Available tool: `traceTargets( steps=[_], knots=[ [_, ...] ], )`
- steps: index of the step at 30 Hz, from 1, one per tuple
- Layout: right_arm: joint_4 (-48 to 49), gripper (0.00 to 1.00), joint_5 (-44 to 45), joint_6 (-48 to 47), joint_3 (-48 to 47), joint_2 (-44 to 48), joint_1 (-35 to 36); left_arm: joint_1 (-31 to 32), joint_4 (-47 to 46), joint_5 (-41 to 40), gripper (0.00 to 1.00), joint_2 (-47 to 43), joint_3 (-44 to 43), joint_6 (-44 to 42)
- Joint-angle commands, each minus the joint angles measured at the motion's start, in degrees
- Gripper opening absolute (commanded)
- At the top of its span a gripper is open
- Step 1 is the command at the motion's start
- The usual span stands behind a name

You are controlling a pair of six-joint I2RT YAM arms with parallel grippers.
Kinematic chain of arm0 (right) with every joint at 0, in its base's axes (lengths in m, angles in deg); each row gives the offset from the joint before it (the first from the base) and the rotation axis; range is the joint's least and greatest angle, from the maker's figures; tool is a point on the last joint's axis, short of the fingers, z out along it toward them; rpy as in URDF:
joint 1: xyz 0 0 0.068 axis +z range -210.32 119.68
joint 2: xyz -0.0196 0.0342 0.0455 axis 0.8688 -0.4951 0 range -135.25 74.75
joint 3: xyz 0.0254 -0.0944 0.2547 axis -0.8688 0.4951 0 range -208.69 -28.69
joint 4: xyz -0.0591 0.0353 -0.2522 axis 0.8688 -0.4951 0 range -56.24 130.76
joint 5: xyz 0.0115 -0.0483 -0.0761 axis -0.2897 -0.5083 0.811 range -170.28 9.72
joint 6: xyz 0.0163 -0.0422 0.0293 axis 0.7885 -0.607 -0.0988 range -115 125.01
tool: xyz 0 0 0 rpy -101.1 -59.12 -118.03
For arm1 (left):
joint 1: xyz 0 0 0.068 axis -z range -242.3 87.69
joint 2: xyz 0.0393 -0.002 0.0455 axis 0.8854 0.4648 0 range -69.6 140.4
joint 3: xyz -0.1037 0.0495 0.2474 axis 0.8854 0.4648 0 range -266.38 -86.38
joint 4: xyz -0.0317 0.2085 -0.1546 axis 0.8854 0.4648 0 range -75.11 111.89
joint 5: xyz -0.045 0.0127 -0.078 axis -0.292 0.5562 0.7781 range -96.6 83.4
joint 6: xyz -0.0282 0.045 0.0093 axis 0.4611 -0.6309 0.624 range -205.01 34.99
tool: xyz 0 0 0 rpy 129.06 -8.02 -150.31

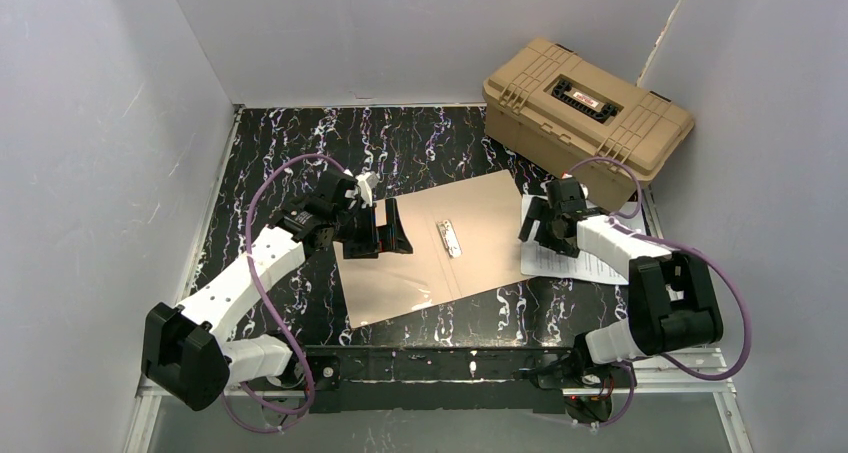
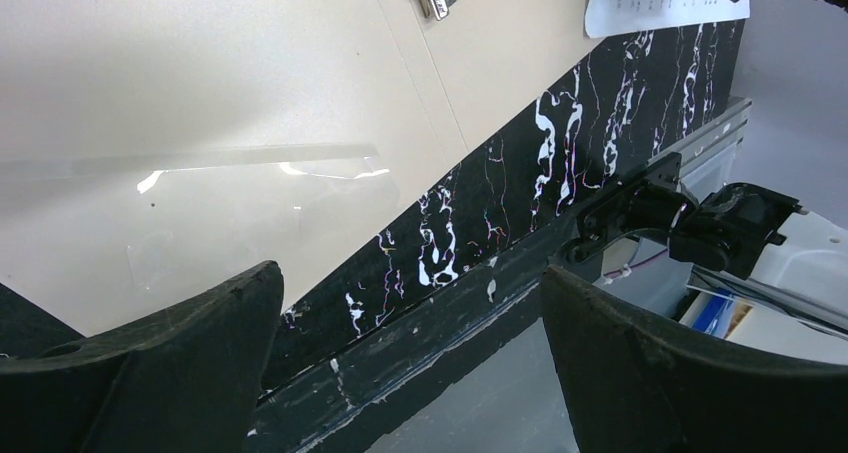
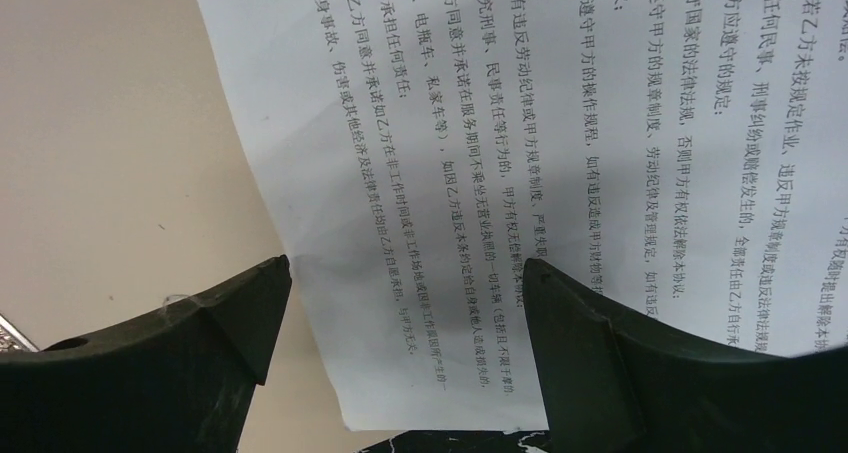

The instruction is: Put the files into the folder

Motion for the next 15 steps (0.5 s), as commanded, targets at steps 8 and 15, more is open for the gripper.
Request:
traceTargets(
  steps=[8, 15],
  knots=[
    [2.61, 0.89, -12.78, 2.14, 5.87, 2.24, 0.98, 0.17, 2.44, -1.20, 0.98, -0.90, -0.42, -2.59],
    [2.54, 0.88, -13.06, 3.89, 6.76, 2.80, 5.49, 0.17, 3.79, -3.29, 0.98, -1.52, -1.06, -3.37]
  ],
)
